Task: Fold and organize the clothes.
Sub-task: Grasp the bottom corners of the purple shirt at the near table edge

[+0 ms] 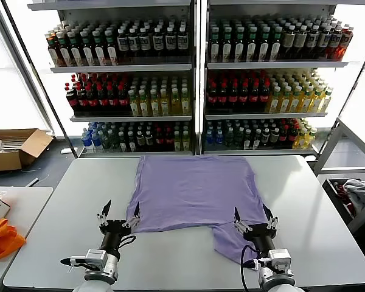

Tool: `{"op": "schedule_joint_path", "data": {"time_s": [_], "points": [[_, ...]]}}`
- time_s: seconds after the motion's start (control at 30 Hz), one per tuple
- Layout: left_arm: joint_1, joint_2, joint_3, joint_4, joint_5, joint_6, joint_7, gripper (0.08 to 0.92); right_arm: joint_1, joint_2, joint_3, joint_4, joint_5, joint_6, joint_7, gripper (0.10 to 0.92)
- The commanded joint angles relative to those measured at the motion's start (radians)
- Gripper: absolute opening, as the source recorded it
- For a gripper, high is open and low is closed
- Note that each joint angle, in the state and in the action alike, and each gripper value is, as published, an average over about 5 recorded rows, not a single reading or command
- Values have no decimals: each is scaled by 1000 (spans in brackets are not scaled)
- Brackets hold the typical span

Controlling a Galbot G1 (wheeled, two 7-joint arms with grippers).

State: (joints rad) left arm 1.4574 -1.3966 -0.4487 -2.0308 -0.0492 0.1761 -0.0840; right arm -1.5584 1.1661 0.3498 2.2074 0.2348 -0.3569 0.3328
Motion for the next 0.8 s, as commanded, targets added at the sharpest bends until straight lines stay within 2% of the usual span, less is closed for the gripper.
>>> {"op": "schedule_joint_path", "data": {"time_s": [0.03,0.43,0.8], "points": [[0,15,7,4,-8,81,-5,822,-49,-34,1,15,26,-7,24,823],[12,58,47,-26,-26,214,3,823,-120,-91,-24,41,202,-84,104,823],[7,61,42,1,-76,247,2,823,-153,-66,-51,71,201,-106,165,823]]}}
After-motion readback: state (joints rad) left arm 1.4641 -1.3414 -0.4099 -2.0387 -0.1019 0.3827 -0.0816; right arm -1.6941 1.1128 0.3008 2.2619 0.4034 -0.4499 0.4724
